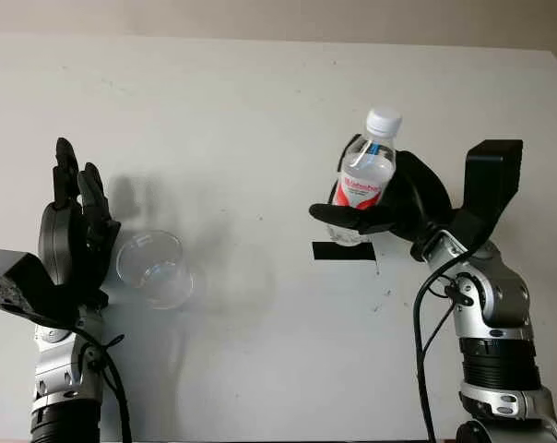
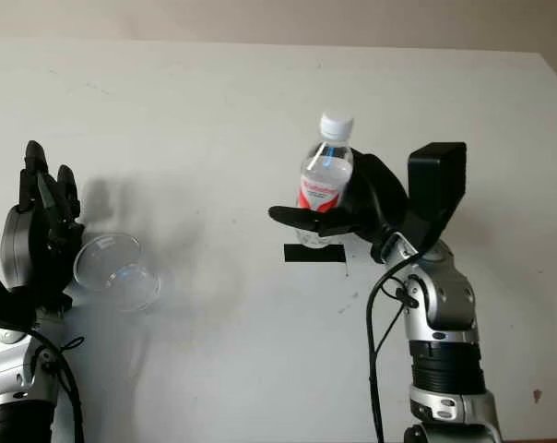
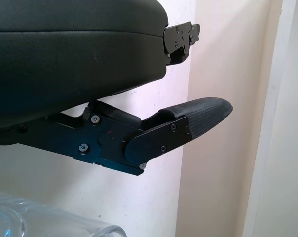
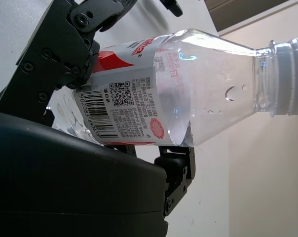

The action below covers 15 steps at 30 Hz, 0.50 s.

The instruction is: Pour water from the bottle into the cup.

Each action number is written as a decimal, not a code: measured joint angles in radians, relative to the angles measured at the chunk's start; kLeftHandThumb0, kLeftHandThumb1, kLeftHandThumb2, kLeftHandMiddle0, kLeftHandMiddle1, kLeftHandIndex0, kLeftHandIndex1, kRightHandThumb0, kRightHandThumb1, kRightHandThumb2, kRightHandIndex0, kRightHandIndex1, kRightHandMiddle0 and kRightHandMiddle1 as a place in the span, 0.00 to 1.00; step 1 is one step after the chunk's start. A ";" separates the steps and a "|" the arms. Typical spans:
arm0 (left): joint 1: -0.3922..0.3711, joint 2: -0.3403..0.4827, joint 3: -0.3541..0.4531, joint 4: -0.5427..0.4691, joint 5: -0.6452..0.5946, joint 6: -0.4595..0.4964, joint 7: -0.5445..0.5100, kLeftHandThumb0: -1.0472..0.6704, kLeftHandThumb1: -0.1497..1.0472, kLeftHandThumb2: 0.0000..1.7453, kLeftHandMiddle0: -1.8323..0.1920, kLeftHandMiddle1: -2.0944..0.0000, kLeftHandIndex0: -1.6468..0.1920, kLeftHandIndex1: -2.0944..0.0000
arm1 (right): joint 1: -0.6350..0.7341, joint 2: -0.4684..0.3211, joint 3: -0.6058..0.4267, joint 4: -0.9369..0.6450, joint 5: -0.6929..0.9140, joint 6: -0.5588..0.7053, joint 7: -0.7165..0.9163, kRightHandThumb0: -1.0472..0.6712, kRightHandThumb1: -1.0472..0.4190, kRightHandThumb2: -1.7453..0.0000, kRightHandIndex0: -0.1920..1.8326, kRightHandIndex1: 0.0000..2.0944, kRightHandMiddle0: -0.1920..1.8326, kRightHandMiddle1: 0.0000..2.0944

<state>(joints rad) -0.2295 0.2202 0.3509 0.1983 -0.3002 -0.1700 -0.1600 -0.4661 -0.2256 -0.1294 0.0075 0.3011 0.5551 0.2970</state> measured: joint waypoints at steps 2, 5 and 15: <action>0.000 0.000 0.001 0.000 0.000 0.001 -0.003 0.20 1.00 0.44 0.97 0.97 1.00 0.99 | 0.005 0.002 0.000 -0.001 0.004 0.000 -0.002 0.37 0.00 0.73 0.91 1.00 0.58 1.00; 0.000 0.002 0.003 0.000 0.000 0.005 -0.003 0.20 1.00 0.44 0.97 0.97 1.00 0.99 | 0.013 0.006 -0.002 -0.001 0.010 0.000 -0.011 0.37 0.00 0.74 0.91 1.00 0.54 1.00; 0.000 0.005 0.003 -0.003 0.002 0.017 0.001 0.19 1.00 0.43 0.97 0.97 1.00 0.99 | 0.026 0.013 -0.001 0.000 0.011 0.000 -0.027 0.38 0.00 0.73 0.93 1.00 0.55 1.00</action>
<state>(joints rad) -0.2295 0.2248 0.3539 0.1952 -0.2987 -0.1525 -0.1587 -0.4400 -0.2128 -0.1306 0.0078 0.3121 0.5549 0.2705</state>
